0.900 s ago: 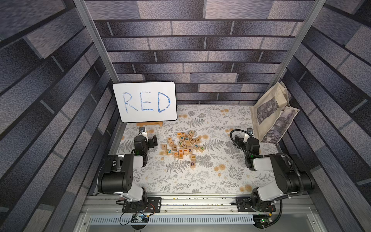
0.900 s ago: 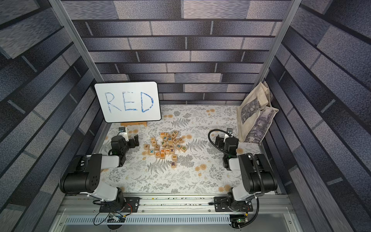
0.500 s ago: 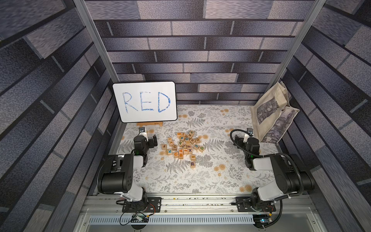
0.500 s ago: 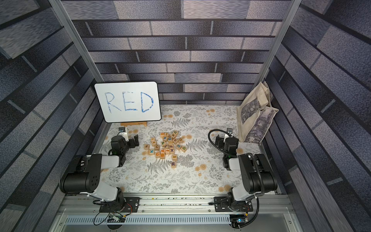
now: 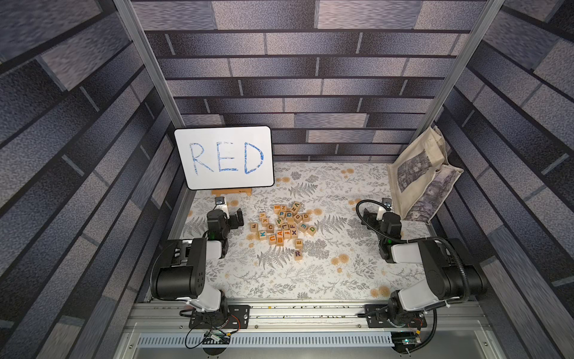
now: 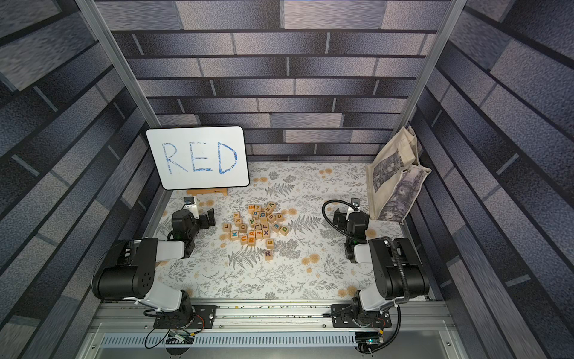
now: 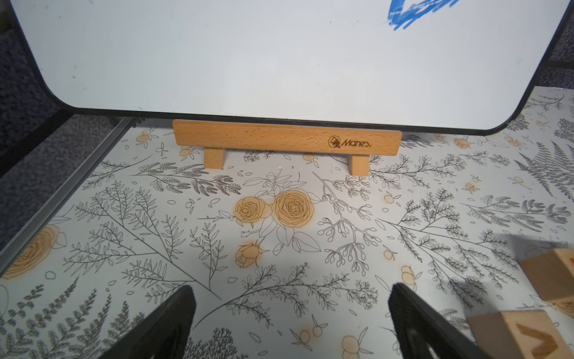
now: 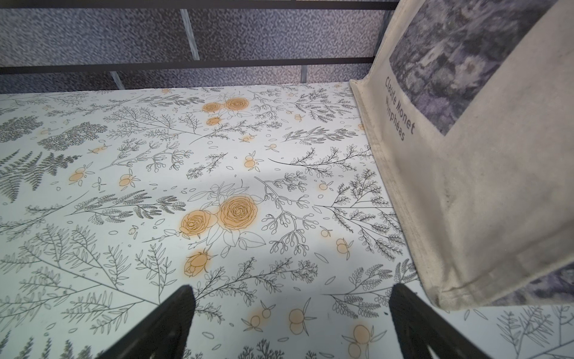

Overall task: Assemble the uppercase word "red" with letter blocks
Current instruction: Pick up the letter block from the center of the board.

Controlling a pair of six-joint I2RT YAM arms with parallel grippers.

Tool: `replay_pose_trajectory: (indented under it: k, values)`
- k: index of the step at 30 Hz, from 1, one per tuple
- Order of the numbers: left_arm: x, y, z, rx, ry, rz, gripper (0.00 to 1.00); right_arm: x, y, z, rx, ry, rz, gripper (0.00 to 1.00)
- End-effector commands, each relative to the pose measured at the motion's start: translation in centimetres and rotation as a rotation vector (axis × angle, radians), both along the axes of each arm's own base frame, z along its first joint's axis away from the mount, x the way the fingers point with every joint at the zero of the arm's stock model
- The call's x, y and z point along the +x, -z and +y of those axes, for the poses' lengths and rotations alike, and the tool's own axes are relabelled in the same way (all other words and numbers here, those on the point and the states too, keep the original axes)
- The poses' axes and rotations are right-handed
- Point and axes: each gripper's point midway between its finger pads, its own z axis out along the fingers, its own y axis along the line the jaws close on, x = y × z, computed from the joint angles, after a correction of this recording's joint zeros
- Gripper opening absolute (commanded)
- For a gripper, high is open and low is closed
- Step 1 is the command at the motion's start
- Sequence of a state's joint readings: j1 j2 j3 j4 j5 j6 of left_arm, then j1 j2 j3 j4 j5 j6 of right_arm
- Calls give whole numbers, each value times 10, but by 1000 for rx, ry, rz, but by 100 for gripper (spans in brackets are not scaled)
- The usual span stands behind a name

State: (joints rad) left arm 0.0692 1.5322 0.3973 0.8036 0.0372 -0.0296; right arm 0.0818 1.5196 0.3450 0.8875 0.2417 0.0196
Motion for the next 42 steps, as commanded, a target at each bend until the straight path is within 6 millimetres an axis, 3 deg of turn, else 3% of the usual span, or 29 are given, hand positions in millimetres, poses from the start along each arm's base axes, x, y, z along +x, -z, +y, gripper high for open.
replay_pose_trajectory:
  k: [1,8,16,23,34,42]
  values:
    - [5,-21,-8,25,33,-32,100,3,-23,-5,-5,18,-43,100]
    - [-4,-52,-37,166,89,-67,100,-6,-47,0,17,-10,-29,100]
    - [-27,-101,-49,26,54,-82,100,-12,-77,19,100,-84,9,100]
    - [-63,-114,-78,-21,97,23,100,-28,-95,43,160,-161,103,100]
    - [-109,-133,-98,-115,69,117,100,-77,-111,73,297,-254,246,100]
    - [-136,-129,-117,-191,52,277,100,-107,-117,89,378,-294,388,100]
